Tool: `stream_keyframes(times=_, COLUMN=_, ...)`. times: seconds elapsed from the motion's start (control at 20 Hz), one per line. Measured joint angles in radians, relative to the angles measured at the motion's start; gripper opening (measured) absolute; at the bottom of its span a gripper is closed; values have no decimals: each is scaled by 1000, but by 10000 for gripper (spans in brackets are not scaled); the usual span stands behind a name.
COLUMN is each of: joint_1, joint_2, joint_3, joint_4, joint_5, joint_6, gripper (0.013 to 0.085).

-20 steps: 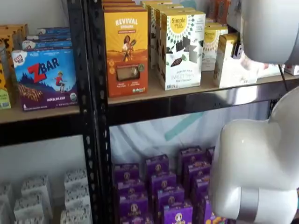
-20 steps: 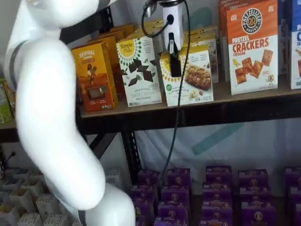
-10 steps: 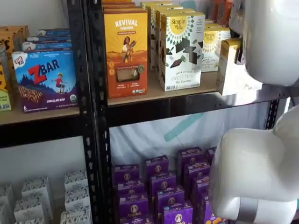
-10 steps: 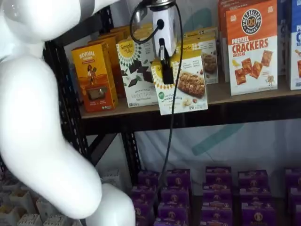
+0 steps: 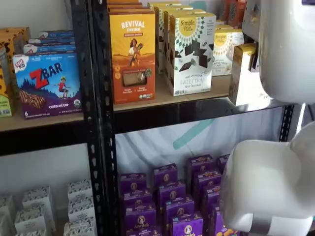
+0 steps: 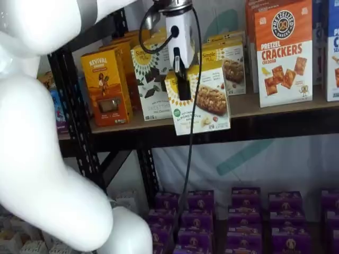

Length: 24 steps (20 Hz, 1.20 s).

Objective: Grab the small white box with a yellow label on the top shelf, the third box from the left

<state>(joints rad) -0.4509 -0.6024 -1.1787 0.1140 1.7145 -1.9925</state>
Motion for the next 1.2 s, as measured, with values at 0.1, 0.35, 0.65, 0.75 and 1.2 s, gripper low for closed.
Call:
stream_keyframes(times=0.1, joint_1=3, joint_2=-10, joint_3=9, joint_4=-2, joint_5=2, joint_6=3, gripper=330)
stream_keyframes(times=0.35, joint_1=19, joint_2=-33, joint_3=30, joint_4=-14, joint_5=8, joint_6=16, gripper=330)
stream_keyframes(times=0.65, joint_1=45, joint_2=-57, joint_3=57, joint_4=-34, joint_5=10, joint_6=38, gripper=330)
stream_keyframes(times=0.75, joint_1=55, joint_2=-66, joint_3=69, joint_4=-41, joint_5=11, joint_6=46, gripper=330)
stream_keyframes(times=1.2, joint_1=80, joint_2=-105, joint_3=125, joint_4=-73, joint_5=4, joint_6=65, gripper=330)
